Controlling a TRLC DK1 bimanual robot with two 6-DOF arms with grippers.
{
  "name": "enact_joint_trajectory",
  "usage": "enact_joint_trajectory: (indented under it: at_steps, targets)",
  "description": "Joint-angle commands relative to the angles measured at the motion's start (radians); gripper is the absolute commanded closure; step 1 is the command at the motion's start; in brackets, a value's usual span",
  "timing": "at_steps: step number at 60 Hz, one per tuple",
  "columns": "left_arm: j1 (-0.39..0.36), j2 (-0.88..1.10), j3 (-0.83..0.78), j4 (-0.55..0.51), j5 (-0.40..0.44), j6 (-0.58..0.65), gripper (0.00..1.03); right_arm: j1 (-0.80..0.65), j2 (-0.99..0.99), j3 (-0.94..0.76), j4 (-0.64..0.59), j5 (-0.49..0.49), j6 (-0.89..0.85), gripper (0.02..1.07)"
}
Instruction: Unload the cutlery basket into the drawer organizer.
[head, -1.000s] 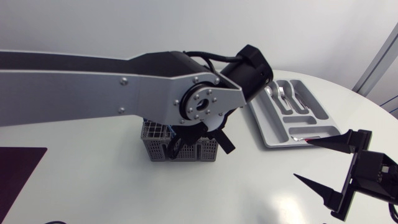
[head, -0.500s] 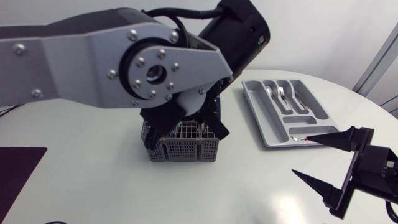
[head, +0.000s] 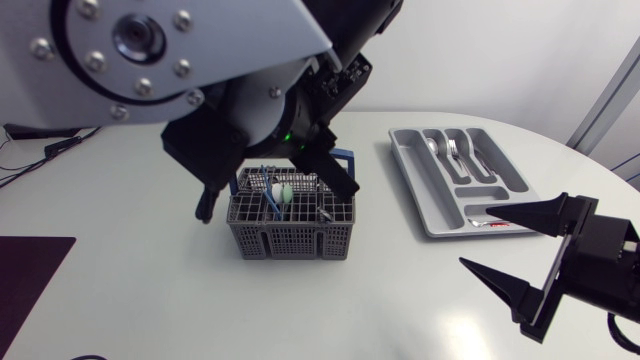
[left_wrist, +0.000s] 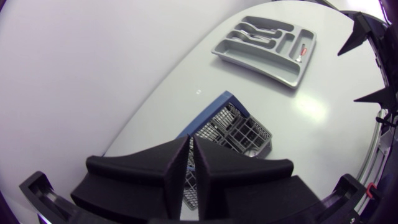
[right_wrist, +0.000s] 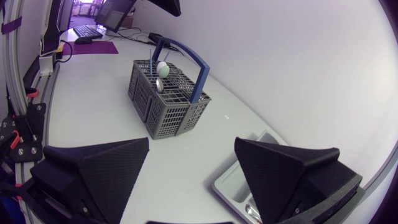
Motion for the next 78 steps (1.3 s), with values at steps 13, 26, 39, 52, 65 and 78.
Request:
enact_joint_trajectory:
  at_steps: [13, 26, 39, 52, 65, 78]
  targets:
    - [0.06, -0.026, -0.198, 0.202, 0.214, 0.332, 0.34, 0.015, -0.02, -0.054, -0.002, 0.008, 0.011, 0.08]
    - [0.18, -0.127, -0.408, 0.413, 0.492, 0.795, 0.27, 0.03, -0.022, -0.066, -0.008, 0.01, -0.017, 0.08]
    - [0.244, -0.053, -0.361, 0.329, 0.632, 1.005, 0.27, 0.044, -0.019, -0.077, -0.01, 0.011, -0.03, 0.08]
    - [0.249, 0.002, -0.339, 0.294, 0.667, 1.154, 0.27, 0.044, 0.01, -0.077, 0.004, 0.014, -0.05, 0.08]
    - [0.252, 0.043, -0.296, 0.275, 0.679, 1.258, 0.27, 0.044, 0.049, -0.076, 0.035, 0.014, -0.056, 0.08]
    - [0.263, 0.101, -0.212, 0.183, 0.693, 1.32, 0.28, 0.044, 0.084, -0.086, 0.073, 0.014, -0.06, 0.08]
